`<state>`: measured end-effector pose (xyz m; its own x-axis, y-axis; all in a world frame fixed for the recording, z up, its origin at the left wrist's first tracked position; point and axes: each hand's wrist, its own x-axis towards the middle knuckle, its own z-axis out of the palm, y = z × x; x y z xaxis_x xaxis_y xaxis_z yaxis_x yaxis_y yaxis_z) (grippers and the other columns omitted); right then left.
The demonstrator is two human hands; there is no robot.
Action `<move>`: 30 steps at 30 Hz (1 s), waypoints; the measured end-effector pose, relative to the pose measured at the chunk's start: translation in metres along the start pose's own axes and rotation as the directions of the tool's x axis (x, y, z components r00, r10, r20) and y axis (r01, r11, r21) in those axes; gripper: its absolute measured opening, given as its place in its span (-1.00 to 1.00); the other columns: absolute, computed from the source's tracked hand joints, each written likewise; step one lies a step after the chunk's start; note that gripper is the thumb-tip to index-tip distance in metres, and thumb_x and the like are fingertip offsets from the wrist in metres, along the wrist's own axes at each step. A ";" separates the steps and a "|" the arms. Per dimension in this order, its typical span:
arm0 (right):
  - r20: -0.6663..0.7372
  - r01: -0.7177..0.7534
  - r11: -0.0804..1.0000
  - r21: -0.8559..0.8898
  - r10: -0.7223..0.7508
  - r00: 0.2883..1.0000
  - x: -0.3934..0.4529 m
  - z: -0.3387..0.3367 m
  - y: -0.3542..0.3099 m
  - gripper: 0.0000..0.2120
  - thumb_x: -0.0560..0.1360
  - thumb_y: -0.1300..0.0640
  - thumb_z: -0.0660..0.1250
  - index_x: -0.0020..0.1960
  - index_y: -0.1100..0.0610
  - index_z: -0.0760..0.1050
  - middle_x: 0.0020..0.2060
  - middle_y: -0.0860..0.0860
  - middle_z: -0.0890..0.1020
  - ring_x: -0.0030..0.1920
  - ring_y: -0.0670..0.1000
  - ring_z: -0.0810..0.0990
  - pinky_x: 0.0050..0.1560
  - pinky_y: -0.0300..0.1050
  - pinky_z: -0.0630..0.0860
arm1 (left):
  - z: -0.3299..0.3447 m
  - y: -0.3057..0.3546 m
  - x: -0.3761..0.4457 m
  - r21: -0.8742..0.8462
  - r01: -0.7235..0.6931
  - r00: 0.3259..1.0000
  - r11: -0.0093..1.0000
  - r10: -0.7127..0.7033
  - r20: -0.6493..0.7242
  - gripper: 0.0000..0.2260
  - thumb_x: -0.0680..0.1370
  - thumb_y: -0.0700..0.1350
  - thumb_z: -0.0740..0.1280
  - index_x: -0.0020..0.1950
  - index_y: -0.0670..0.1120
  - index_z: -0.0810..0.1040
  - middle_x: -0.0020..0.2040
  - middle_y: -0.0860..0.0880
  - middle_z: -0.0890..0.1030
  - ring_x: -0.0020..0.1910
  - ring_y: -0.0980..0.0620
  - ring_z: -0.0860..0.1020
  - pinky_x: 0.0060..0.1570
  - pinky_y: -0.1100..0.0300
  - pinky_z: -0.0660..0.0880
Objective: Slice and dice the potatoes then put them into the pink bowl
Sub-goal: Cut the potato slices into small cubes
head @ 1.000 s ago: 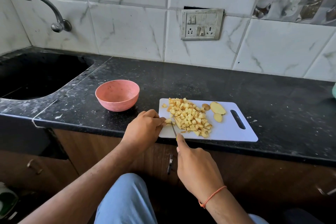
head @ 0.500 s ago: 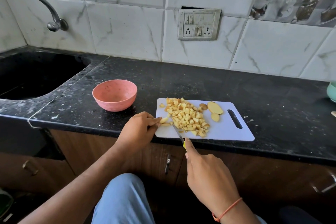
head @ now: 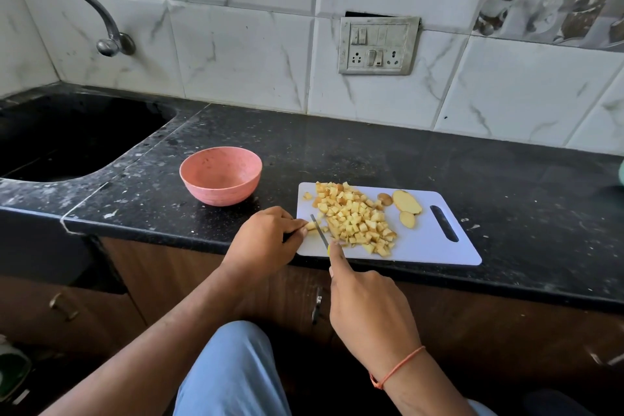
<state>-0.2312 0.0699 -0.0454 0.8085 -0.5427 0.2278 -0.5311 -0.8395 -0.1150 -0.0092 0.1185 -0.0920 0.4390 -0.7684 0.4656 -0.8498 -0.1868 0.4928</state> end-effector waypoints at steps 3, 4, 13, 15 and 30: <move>0.023 -0.022 0.999 -0.037 0.023 0.999 0.005 0.005 -0.005 -0.40 0.70 0.09 0.08 0.69 0.02 -0.03 -0.33 -0.06 0.52 -0.40 -0.05 0.42 -0.47 -0.15 0.16 | 0.001 0.000 0.001 0.062 -0.061 0.998 0.996 0.062 -0.014 -0.77 0.66 0.04 0.41 0.25 0.01 0.75 0.01 0.11 0.62 -0.07 0.11 0.60 -0.11 0.13 0.60; 0.028 -0.027 0.998 -0.049 0.029 0.999 0.008 0.006 -0.006 -0.39 0.69 0.12 0.08 0.69 0.04 -0.03 -0.33 -0.05 0.52 -0.40 -0.04 0.41 -0.47 -0.14 0.14 | 0.001 0.000 0.001 0.072 -0.076 0.997 0.995 0.077 -0.019 -0.77 0.66 0.03 0.41 0.24 0.01 0.76 0.01 0.10 0.63 -0.07 0.09 0.61 -0.13 0.11 0.60; 0.113 -0.052 0.993 -0.107 0.064 0.992 0.021 0.015 -0.018 -0.31 0.63 0.22 0.14 0.69 0.14 -0.07 -0.27 0.01 0.52 -0.32 0.06 0.44 -0.35 -0.03 0.35 | 0.006 0.000 -0.001 0.107 -0.054 0.996 0.993 0.061 -0.063 -0.81 0.64 0.01 0.43 0.18 0.02 0.78 0.00 0.06 0.65 -0.09 0.03 0.63 -0.18 0.06 0.62; 0.127 -0.040 0.993 -0.109 0.054 0.990 0.015 0.016 -0.013 -0.31 0.64 0.20 0.16 0.69 0.12 -0.07 -0.21 0.03 0.60 -0.30 0.06 0.45 -0.33 -0.01 0.37 | 0.006 0.001 -0.001 0.114 -0.044 0.996 0.992 0.052 -0.066 -0.81 0.64 0.03 0.43 0.17 0.03 0.78 0.00 0.07 0.65 -0.09 0.04 0.63 -0.16 0.05 0.63; 0.070 -0.026 0.999 -0.034 0.028 0.997 -0.023 -0.006 0.015 -0.37 0.71 0.10 0.06 0.70 -0.03 -0.15 -0.34 -0.05 0.53 -0.43 -0.06 0.43 -0.44 -0.20 0.25 | -0.005 0.008 0.003 -0.105 0.202 0.979 0.974 -0.197 0.055 -0.80 0.60 0.11 0.49 0.18 0.11 0.77 -0.02 0.21 0.69 -0.07 0.20 0.63 -0.03 0.20 0.59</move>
<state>-0.2588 0.0700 -0.0467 0.8088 -0.5669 0.1561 -0.5602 -0.8236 -0.0883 -0.0127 0.1181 -0.0829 0.5809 -0.7493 0.3179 -0.7083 -0.2730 0.6509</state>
